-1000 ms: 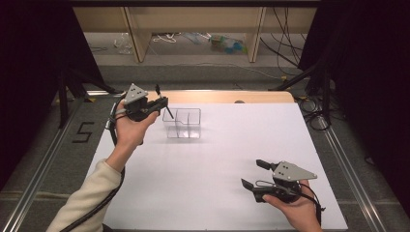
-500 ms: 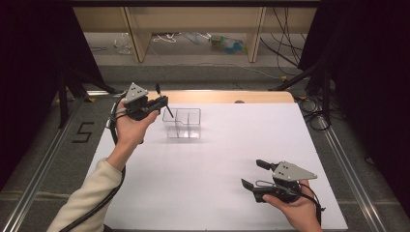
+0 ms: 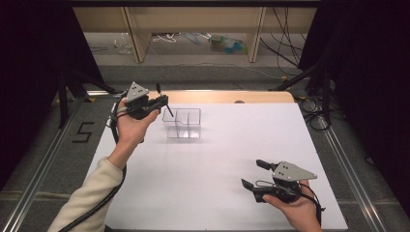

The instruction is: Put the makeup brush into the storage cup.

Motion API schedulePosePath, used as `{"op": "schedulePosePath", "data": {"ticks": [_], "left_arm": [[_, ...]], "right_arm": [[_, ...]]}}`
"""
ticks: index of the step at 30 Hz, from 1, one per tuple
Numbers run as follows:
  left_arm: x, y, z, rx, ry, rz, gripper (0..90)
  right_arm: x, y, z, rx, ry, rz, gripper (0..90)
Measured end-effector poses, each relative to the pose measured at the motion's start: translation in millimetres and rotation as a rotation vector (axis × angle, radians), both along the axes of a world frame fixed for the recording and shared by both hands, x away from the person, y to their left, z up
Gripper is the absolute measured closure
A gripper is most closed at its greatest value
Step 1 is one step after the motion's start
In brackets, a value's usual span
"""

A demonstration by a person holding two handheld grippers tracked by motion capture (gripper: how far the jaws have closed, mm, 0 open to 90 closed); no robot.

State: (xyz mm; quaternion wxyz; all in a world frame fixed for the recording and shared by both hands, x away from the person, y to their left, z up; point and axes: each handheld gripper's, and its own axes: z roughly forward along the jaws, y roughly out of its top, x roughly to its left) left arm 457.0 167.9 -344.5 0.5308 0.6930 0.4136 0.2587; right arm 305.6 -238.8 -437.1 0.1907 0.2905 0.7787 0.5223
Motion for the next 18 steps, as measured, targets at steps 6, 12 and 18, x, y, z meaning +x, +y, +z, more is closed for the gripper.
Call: {"op": "schedulePosePath", "data": {"ticks": [6, 12, 18], "left_arm": [[1.1, -0.7, -0.1, 0.003, 0.001, 0.002, 85.0], [2.6, -1.3, -1.4, 0.003, 0.003, 0.007, 85.0], [4.2, -1.6, -2.4, 0.005, 0.004, 0.007, 85.0]], "right_arm": [[0.1, -0.1, -0.1, 0.0, 0.0, -0.001, 19.1], [0.0, 0.1, -0.1, 0.002, -0.002, -0.001, 19.2], [0.0, 0.0, 0.0, 0.001, 0.0, 0.0, 19.2]]}}
